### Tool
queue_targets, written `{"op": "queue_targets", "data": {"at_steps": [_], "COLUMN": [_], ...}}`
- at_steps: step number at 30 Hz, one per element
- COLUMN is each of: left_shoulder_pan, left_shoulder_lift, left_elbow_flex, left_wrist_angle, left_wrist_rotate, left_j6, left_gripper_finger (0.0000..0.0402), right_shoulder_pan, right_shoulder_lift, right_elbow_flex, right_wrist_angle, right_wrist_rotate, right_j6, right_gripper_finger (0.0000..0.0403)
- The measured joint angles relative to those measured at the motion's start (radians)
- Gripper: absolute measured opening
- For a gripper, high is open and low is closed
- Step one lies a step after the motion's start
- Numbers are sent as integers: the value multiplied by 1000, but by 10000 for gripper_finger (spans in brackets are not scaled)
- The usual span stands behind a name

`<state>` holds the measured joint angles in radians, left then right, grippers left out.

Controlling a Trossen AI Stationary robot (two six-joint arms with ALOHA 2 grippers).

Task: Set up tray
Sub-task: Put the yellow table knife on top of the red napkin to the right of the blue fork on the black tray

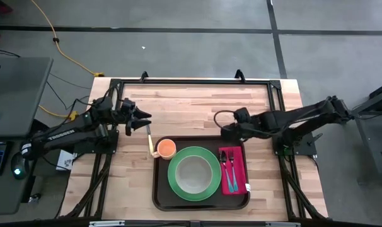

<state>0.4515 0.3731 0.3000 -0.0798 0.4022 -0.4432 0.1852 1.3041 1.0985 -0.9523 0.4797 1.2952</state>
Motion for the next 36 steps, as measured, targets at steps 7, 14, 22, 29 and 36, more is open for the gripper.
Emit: {"op": "queue_targets", "data": {"at_steps": [7,14,22,29,36], "left_shoulder_pan": [0,0,0,0,0], "left_shoulder_lift": [-5,-5,-5,-2,58], "left_elbow_flex": [0,0,0,0,0], "left_wrist_angle": [-181,-289,-291,-331,-373], "left_wrist_rotate": [-117,-133,-79,-51,-53], "left_j6": [-119,-353,-643,-868,-969], "left_gripper_finger": [244,244,244,244,243], "right_shoulder_pan": [-82,-184,-299,-378,-428], "right_shoulder_lift": [-48,-108,-155,-156,-156], "right_elbow_flex": [0,0,0,0,0], "right_wrist_angle": [63,180,290,321,322], "right_wrist_rotate": [88,93,35,-49,-71], "right_j6": [-155,-364,-581,-704,-779], "right_gripper_finger": [73,73,73,73,73]}}
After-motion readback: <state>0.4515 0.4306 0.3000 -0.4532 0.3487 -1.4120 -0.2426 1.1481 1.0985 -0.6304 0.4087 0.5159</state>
